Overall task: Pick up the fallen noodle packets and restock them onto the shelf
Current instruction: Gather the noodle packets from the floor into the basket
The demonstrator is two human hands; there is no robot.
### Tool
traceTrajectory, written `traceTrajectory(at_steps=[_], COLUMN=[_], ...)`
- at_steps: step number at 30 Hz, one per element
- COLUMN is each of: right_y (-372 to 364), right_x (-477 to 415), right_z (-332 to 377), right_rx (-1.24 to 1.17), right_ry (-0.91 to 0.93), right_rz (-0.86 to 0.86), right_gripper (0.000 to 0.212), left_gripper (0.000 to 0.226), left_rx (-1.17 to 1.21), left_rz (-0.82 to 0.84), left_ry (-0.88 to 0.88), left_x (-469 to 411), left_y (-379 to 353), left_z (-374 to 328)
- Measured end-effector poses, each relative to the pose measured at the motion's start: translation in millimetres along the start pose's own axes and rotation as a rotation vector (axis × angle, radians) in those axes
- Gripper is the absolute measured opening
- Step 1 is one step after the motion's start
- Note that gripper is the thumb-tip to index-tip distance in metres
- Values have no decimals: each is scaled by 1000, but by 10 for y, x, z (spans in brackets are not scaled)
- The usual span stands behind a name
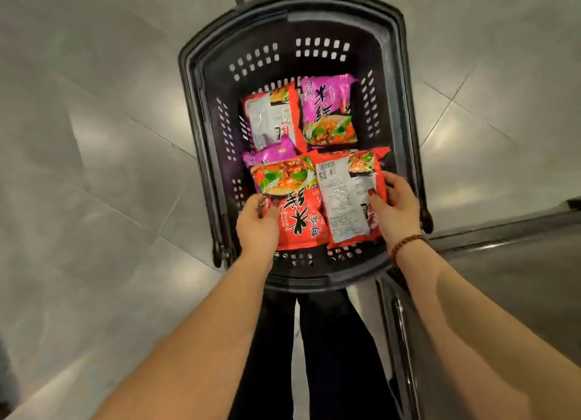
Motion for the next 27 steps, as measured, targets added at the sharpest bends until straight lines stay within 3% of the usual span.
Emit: traceTrajectory(at_steps=[4, 7, 10, 12, 14, 18, 23, 27], right_y=[-149, -203, -270, -316, -342, -368, -384, -463], right_x=[-301, -325, -253, -264, -326, -440, -532, -515], right_z=[-511, -787, -782, -782, -852, -914, -1024, -965], right_rx=[240, 462, 712, 846, 925, 1138, 1392, 1568], right_ry=[-28, -47, 197, 428, 499, 422, 375, 330], right_rz=[73, 27, -67, -1, 148, 334, 354, 372], right_gripper=[42, 53, 81, 83, 79, 88, 90, 90], left_gripper=[25, 62, 106, 111, 109, 103, 101, 96], left_rx=[-203, -404, -651, -895, -1074, -1292, -1656, -1803], left_rz=[-36, 16, -6, -5, 93, 150, 180, 206], left_ry=[30, -49, -335, -642, -806, -782, -637, -652], left_x=[-329, -401, -409, -464, -552, -711, -859, -824], left_y=[-217, -303, -283, -274, -318, -349, -363, -344], left_z=[366, 512, 508, 493, 517, 539, 609, 534])
Point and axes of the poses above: each hand's wrist, its own x-axis away from the middle knuckle, its own y-axis out of the back of the hand, z = x × y, the point moved 2 cm from there along -x, towards the middle knuckle, and after that the axes turned 5 degrees about -x, right-handed, at the moved point
